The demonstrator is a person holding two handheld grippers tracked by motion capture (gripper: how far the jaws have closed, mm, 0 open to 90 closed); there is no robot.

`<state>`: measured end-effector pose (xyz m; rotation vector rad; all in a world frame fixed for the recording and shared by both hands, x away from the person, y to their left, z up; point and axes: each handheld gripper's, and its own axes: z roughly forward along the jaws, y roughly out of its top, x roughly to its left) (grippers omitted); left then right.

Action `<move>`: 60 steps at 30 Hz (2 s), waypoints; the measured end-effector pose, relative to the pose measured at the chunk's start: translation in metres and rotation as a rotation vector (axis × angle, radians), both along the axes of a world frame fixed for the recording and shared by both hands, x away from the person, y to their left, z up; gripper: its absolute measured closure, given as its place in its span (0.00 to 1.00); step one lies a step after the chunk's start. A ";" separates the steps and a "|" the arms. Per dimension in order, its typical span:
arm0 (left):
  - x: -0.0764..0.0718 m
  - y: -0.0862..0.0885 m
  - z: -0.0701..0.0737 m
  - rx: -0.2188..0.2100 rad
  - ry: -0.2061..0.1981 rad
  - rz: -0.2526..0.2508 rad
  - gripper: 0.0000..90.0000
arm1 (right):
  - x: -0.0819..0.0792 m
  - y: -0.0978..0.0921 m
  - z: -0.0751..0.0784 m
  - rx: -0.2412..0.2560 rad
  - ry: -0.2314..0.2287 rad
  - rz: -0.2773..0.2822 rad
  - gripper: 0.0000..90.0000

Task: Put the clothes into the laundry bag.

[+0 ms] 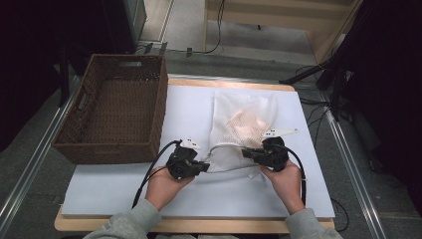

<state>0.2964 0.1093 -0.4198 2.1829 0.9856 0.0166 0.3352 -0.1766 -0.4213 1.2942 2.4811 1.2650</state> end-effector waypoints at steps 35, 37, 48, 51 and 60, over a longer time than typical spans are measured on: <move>0.010 0.038 0.002 -0.067 -0.012 0.027 0.68 | 0.003 -0.001 -0.011 -0.026 0.055 -0.007 0.99; 0.012 0.041 -0.001 -0.061 -0.020 0.037 0.68 | 0.003 -0.001 -0.011 -0.026 0.058 -0.005 0.99; 0.028 0.031 -0.029 -0.021 -0.031 0.021 0.61 | 0.003 -0.001 -0.010 -0.025 0.058 -0.003 0.99; 0.031 0.025 -0.036 -0.017 -0.026 0.018 0.61 | 0.002 -0.001 -0.010 -0.021 0.057 -0.002 0.99; 0.033 0.012 -0.046 -0.011 -0.032 0.000 0.63 | -0.001 0.002 -0.008 -0.013 0.058 0.015 0.99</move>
